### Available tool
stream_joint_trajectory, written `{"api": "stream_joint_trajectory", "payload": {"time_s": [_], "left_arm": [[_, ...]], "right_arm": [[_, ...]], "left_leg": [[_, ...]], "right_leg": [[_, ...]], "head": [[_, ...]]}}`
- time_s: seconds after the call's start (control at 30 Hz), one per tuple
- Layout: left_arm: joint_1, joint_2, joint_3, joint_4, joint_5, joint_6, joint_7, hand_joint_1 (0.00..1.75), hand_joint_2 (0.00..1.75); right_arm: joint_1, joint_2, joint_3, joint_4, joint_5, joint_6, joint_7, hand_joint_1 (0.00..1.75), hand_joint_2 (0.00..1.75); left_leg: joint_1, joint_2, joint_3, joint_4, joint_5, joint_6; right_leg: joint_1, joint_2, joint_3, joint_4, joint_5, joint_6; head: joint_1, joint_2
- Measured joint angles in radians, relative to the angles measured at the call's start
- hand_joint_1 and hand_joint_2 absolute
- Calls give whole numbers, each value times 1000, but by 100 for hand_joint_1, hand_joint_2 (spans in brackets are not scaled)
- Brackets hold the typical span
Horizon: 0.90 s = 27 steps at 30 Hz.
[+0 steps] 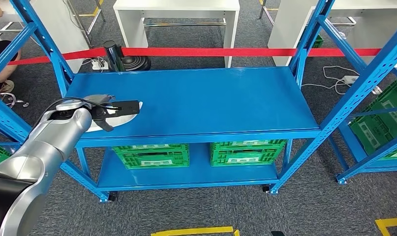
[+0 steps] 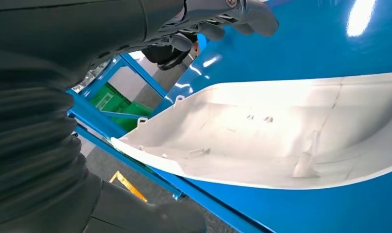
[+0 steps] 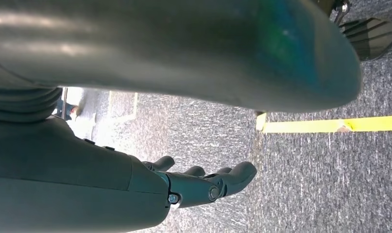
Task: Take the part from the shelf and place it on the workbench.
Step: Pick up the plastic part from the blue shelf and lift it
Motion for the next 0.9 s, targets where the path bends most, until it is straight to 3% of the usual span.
{"api": "stream_joint_trajectory", "payload": {"time_s": [0.57, 0.9], "left_arm": [[72, -1, -34, 0, -20, 95, 17, 0, 175], [99, -12, -34, 0, -26, 210, 107, 0, 175]], "right_arm": [[0, 0, 0, 0, 20, 2, 3, 0, 0], [-1, 0, 0, 0, 20, 1, 8, 0, 0]], "left_leg": [[0, 0, 1, -1, 0, 0], [0, 0, 1, -1, 0, 0]], "right_leg": [[0, 0, 0, 0, -1, 0], [0, 0, 0, 0, -1, 0]], "head": [[0, 0], [0, 0]]}}
